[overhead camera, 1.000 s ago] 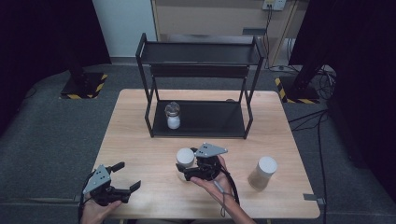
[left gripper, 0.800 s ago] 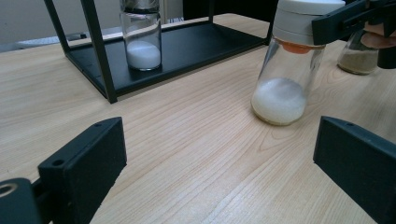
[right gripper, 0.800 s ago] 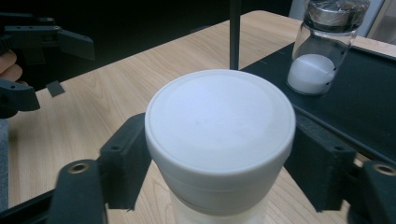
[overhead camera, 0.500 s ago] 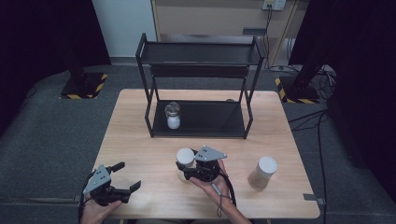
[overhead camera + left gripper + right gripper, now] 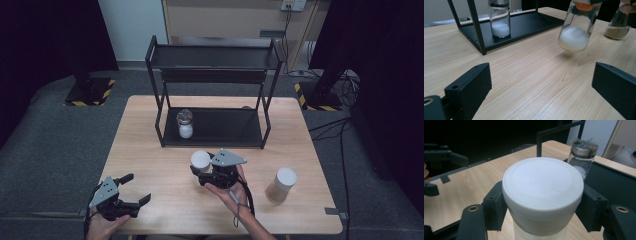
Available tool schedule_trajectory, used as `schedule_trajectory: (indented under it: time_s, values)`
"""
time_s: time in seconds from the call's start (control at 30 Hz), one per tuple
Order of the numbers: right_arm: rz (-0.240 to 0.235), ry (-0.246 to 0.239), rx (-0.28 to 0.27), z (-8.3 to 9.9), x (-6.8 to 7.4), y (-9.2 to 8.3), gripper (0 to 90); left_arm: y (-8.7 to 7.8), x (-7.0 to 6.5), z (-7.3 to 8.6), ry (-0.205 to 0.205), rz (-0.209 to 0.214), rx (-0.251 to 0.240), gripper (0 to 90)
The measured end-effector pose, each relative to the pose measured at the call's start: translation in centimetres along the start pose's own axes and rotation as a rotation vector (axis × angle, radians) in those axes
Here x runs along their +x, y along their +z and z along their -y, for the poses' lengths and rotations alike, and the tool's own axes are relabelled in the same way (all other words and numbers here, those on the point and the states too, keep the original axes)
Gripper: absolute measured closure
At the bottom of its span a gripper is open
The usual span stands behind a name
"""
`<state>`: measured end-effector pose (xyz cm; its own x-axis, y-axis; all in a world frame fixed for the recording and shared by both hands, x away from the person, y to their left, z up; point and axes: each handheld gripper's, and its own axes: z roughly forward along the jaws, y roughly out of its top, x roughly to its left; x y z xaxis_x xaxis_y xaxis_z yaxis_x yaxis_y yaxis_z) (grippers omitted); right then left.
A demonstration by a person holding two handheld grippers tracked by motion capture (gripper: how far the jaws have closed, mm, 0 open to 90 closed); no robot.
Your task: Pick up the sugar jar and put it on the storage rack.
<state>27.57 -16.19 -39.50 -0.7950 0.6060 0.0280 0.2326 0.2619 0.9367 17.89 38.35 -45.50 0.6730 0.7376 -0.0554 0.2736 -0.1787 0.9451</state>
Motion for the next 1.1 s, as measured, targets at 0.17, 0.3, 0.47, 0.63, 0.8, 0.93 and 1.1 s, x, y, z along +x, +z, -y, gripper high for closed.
schedule_trajectory:
  time_s: [0.17, 0.3, 0.47, 0.63, 0.8, 0.93, 1.1]
  values:
    - [0.020, 0.003, 0.002, -1.1, -0.5, 0.0, 33.7, 0.0, 0.0, 0.0, -0.001, 0.001, 0.001, 1.6]
    - [0.035, 0.004, 0.000, -2.0, -1.0, 0.1, 33.7, 0.0, 0.0, 0.0, -0.002, 0.001, 0.000, 1.6]
    - [0.061, 0.016, 0.000, -3.4, -1.8, 0.4, 33.7, 0.1, 0.0, 0.0, 0.000, 0.002, 0.002, 1.6]
    - [0.086, 0.038, -0.003, -4.5, -2.7, 0.6, 33.8, 0.1, 0.0, 0.0, -0.001, 0.002, 0.003, 1.6]
    - [0.120, 0.039, 0.003, -5.5, -3.6, 1.2, 33.7, 0.1, 0.1, 0.0, -0.002, 0.002, 0.003, 1.6]
    - [0.146, 0.043, 0.006, -6.0, -4.4, 1.8, 33.7, 0.1, 0.1, 0.0, -0.004, 0.002, 0.003, 1.6]
    - [0.178, 0.053, 0.019, -6.6, -5.4, 2.8, 33.7, 0.1, 0.1, 0.0, -0.005, 0.002, 0.003, 1.6]
